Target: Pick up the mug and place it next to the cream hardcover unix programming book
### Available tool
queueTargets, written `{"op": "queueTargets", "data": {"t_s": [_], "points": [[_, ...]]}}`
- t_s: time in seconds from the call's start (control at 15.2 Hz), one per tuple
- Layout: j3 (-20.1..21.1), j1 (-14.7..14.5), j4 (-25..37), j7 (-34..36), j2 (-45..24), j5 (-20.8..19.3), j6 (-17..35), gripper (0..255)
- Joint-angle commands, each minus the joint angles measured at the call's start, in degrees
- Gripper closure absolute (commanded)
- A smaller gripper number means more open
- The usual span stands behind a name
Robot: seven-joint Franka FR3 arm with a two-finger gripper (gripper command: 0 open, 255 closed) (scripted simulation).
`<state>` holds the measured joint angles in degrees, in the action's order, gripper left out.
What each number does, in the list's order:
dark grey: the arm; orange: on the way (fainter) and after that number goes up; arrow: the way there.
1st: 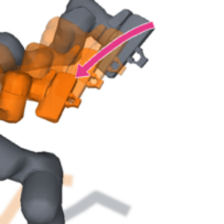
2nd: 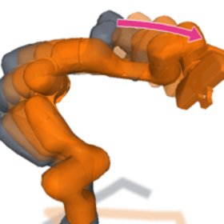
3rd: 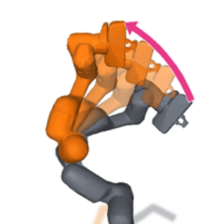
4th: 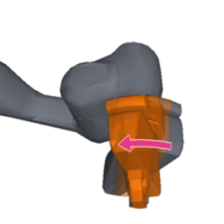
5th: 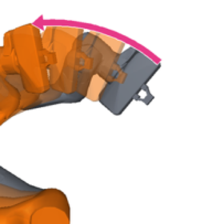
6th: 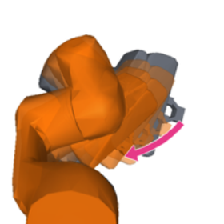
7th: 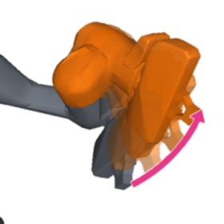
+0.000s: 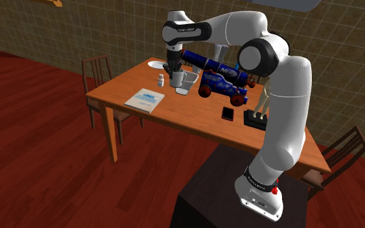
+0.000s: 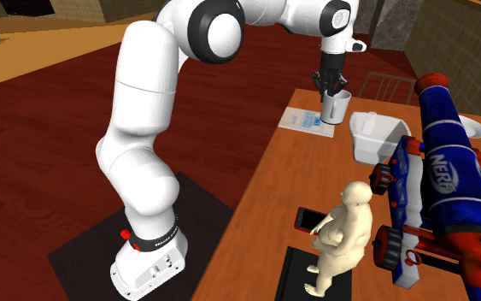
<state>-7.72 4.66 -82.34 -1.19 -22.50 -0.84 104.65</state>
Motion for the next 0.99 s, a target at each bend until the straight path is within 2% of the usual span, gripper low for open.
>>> {"op": "queueTargets", "data": {"t_s": [0.0, 0.92], "points": [[0.0, 0.0, -1.5, 0.0, 0.0, 0.0, 1.5, 255], [0.2, 0.0, -8.9, 0.4, -2.3, 0.2, 11.2, 255]]}}
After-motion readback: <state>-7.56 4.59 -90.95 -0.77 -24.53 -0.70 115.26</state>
